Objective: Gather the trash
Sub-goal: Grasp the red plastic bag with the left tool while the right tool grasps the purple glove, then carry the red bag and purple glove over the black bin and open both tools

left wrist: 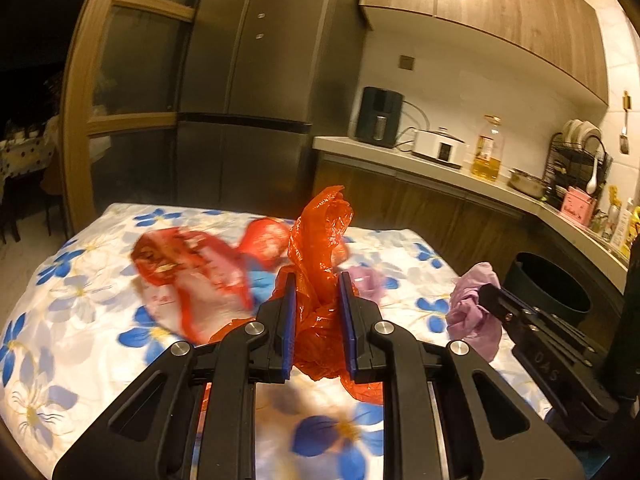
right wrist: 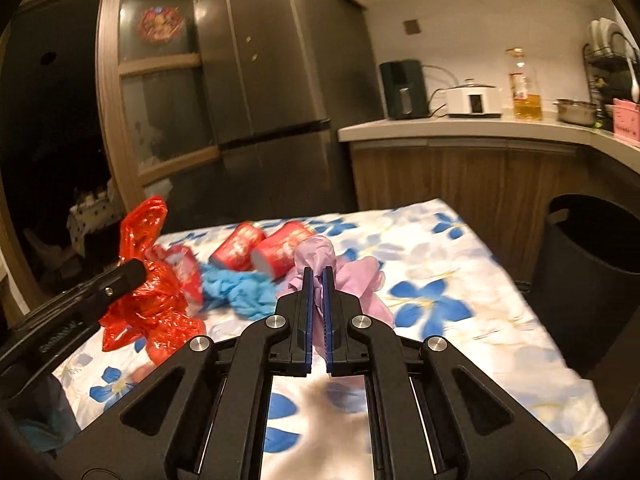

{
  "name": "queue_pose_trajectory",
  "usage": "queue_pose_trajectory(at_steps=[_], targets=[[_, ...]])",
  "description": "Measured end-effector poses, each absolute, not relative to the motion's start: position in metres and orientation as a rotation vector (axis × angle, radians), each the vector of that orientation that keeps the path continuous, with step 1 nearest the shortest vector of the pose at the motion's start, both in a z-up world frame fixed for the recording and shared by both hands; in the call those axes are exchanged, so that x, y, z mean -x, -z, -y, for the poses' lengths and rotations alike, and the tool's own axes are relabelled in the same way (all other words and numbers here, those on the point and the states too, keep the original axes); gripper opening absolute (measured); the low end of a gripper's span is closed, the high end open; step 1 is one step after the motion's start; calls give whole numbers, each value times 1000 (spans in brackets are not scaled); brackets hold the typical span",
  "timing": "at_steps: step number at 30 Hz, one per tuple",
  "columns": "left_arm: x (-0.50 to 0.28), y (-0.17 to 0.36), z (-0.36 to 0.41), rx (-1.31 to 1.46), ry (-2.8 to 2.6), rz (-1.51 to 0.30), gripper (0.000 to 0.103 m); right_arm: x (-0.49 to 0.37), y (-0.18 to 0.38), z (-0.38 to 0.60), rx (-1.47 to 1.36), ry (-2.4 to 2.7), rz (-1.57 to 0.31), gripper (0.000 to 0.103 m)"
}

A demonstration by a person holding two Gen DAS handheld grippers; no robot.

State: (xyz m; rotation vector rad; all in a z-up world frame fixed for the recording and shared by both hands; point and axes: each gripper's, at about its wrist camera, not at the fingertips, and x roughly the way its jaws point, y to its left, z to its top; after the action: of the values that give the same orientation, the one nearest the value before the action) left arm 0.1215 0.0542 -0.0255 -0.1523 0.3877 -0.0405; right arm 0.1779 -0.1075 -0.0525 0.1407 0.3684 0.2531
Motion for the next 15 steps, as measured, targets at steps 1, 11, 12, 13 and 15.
queue_pose_trajectory(at_steps=[1, 11, 12, 13, 15], targets=[[-123, 24, -47, 145, 53, -385, 19, -175, 50, 115, -143, -240, -360, 4], [-142, 7, 33, 99, 199, -360, 19, -155, 30, 191, -167, -88, -282, 4], [-145, 5, 45, 92, 222, -359, 19, -155, 28, 199, -169, -72, -275, 4], [-148, 3, 54, 88, 240, -359, 19, -154, 24, 208, -172, -52, -264, 4], [-154, 0, 70, 84, 272, -360, 19, -151, 20, 225, -177, -13, -244, 4]])
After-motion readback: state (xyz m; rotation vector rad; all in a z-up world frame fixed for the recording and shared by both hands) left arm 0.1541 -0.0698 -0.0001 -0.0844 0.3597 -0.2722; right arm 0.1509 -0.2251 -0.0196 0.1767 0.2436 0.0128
